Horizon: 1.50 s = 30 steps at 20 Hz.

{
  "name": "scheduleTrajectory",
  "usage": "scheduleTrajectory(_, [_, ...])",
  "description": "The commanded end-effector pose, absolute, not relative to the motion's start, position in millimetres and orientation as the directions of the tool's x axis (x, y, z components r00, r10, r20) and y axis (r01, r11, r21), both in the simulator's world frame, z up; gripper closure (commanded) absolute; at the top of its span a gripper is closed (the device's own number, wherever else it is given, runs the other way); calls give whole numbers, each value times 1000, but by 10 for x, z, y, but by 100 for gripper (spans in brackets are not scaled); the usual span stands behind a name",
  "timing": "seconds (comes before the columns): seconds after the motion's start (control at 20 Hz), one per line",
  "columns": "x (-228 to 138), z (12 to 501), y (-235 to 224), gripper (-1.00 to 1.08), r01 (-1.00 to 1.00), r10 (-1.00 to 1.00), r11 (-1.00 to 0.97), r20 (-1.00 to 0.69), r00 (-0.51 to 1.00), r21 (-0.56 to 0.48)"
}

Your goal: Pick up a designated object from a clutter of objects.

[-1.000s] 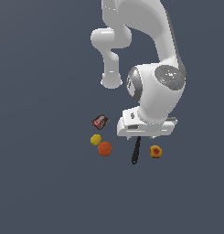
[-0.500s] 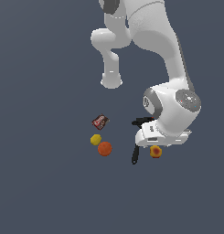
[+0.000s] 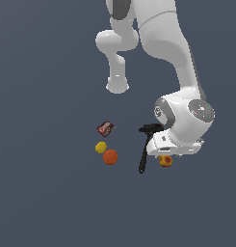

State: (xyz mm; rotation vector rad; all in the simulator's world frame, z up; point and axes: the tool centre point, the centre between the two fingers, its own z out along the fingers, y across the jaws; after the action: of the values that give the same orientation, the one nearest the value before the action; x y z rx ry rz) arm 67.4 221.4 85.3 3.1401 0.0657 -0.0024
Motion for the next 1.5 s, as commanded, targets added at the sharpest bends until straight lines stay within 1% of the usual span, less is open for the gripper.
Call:
scheduleTrajectory(0.0, [675, 823, 2212, -92, 41, 41, -999, -2, 999, 1])
scheduleTrajectory(0.45, [666, 412, 2219, -92, 41, 41, -999, 0, 999, 0])
scheduleTrajectory(0.7, [678, 349, 2224, -92, 40, 40, -999, 0, 999, 0])
scheduleTrajectory(0.75, [678, 349, 2224, 108, 40, 40, -999, 0, 999, 0])
scheduleTrajectory(1.45, [661, 390, 2234, 108, 43, 43, -999, 2, 999, -2])
